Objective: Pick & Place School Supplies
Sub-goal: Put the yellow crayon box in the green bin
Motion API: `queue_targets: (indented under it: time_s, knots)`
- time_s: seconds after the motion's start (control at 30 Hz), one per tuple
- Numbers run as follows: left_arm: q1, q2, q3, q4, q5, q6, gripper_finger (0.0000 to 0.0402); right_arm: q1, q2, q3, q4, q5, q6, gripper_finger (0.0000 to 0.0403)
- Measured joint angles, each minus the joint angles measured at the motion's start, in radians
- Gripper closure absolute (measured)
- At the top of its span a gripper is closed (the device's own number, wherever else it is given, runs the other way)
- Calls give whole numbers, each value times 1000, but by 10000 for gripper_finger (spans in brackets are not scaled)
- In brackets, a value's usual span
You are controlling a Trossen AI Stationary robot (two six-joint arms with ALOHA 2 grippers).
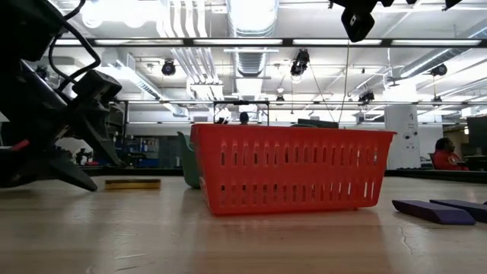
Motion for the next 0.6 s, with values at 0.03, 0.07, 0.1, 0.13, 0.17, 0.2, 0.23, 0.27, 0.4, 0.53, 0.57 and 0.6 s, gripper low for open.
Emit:
queue_targets:
  time_s: [0.03,0.07,0.1,0.13,0.17,0.2,0.23,0.27,0.4,0.53,0.57,0.6]
  knots:
    - [0,5,0,3,-9,-1,195,0,0,0,0,0,0,278]
    - [0,10,0,6,-18,-1,195,0,0,0,0,0,0,278]
    - [0,17,0,9,-28,-2,195,0,0,0,0,0,0,278]
    - [0,23,0,12,-40,-4,196,0,0,0,0,0,0,278]
    - [0,28,1,13,-50,-6,198,0,0,0,0,0,0,278]
    - [0,34,2,13,-61,-7,200,0,0,0,0,0,0,278]
    - [0,40,2,14,-73,-7,204,0,0,0,0,0,0,278]
    - [0,47,2,14,-88,-7,208,0,0,0,0,0,0,278]
    - [0,73,4,14,-117,-14,232,0,0,0,0,0,0,278]
    - [0,96,4,10,-124,-22,258,0,0,0,0,0,0,278]
    - [0,100,4,9,-126,-27,265,0,0,0,0,0,0,278]
    - [1,104,4,7,-128,-32,271,0,0,0,0,0,0,278]
